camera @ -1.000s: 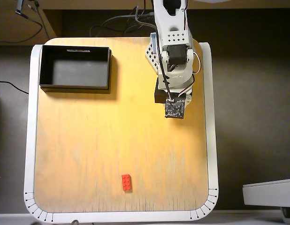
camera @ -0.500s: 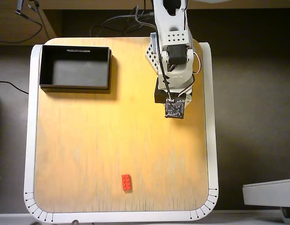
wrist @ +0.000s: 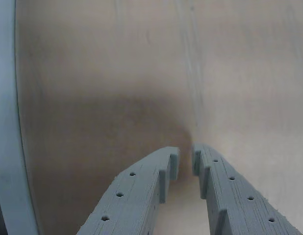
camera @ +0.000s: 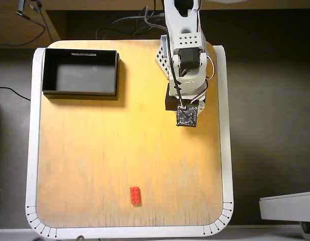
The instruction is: Grasp a lego block and put it in the bin.
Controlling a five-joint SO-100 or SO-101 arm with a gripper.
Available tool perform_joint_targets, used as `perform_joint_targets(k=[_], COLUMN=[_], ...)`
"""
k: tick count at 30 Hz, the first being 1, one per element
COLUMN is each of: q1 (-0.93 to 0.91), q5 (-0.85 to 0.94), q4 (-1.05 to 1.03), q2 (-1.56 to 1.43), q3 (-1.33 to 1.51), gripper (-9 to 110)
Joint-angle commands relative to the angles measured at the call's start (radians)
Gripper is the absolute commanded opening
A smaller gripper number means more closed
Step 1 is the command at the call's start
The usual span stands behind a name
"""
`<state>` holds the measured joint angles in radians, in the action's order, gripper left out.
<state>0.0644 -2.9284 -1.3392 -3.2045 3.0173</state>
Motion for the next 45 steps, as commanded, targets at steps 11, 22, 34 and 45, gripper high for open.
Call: perform_joint_targets(k=[11, 22, 34, 45], q1=[0.017, 0.020, 0.017, -0.094], q5=[0.003, -0.081, -0.103, -0.239], q4=[-0.006, -0.008, -0.006, -0.003], q2=[-0.092, -0.092, -0.092, -0.092], q3=[0.156, 0.156, 0.156, 0.098], gripper=[0, 0, 0, 3])
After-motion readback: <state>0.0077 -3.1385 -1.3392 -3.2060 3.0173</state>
